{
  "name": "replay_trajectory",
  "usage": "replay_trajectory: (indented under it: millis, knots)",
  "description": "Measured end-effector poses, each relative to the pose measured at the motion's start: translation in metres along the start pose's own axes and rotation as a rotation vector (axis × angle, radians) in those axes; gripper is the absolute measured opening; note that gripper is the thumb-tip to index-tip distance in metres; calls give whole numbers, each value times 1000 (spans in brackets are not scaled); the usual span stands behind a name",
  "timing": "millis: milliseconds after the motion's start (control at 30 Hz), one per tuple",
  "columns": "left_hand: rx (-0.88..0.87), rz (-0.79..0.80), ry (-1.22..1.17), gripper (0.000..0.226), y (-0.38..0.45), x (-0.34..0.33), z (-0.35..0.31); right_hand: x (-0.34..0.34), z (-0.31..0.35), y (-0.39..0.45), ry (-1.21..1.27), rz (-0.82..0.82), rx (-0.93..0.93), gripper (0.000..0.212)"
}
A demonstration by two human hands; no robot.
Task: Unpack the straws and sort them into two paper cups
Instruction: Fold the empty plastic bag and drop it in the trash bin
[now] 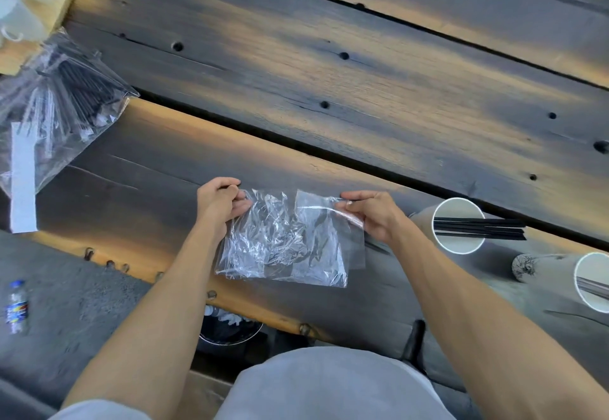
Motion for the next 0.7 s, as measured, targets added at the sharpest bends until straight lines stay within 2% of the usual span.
replay_trajectory:
  millis: [133,233,367,433,533,567,600,633,667,700]
  knots:
    - [-46,-25,26,15,2,2,-3,7,15,0,-179,-135,148,30]
    - [-167,-37,83,13,-2,5,-9,5,26,1,-354,-205,268,31]
    - [-258,-13,125,33,-13,6,-10,-1,33,-4,-545,-289,395,34]
    - [-299,-63,213,38,-24,7,-9,-7,44,-16,-673,-334,513,34]
    - [-520,-183,466,31,-61,4,-19,-20,61,-47,-1047,-506,819,34]
    - [-635,-176,579,31,-77,-6,-23,-29,62,-57,-1141,-504,913,28]
    - [-768,-131,706,34,-91,-21,-22,-38,57,-61,-1165,-434,946,22]
    - [-886,-44,837,42,-104,-39,-15,-45,48,-61,-1128,-319,879,19]
    - [-955,65,957,53,-110,-55,0,-48,32,-55,-1037,-189,737,21]
    - [-964,172,1056,65,-110,-67,18,-47,15,-50,-928,-90,592,25]
Point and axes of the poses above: each hand's wrist, its own y-axis towards the middle knuckle, its own x-axis out of the back of the hand, z = x × y, the point moved 10 cm from there along y, towards the middle knuckle, and after that the axes turned 1 degree about -z, right-handed, at the moved point
